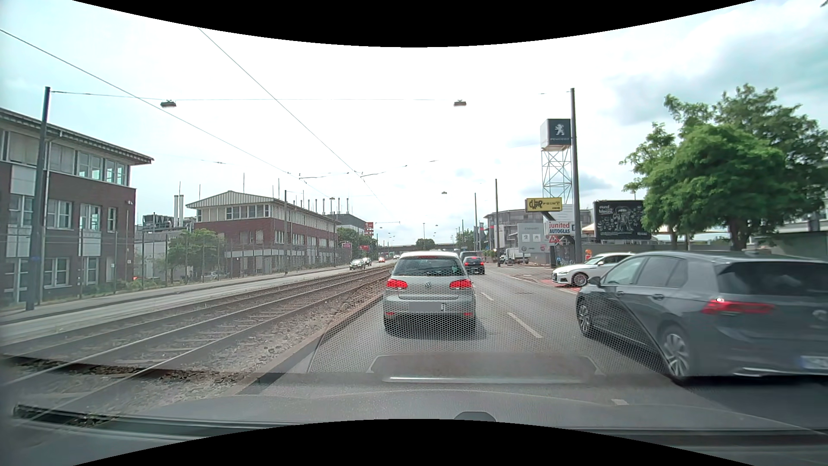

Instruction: Follow the waypoints while adhering to traffic rules and regulations

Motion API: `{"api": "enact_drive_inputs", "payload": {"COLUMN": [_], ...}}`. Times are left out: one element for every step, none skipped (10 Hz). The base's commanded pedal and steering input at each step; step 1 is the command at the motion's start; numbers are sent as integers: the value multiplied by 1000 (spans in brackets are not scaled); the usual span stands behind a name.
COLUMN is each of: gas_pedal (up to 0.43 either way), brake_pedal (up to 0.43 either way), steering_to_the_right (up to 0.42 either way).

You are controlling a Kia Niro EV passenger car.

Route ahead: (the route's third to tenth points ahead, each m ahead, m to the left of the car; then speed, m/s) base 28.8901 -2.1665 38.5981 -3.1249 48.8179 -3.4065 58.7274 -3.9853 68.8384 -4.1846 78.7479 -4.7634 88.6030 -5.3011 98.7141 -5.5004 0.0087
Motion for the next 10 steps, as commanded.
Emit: {"api": "enact_drive_inputs", "payload": {"gas_pedal": [0, 0, 0, 0, 0, 0, 20, 59, 79, 87], "brake_pedal": [0, 0, 0, 0, 0, 0, 0, 0, 0, 0], "steering_to_the_right": [-7, -7, -7, -7, -7, -7, -7, -7, -6, -7]}}
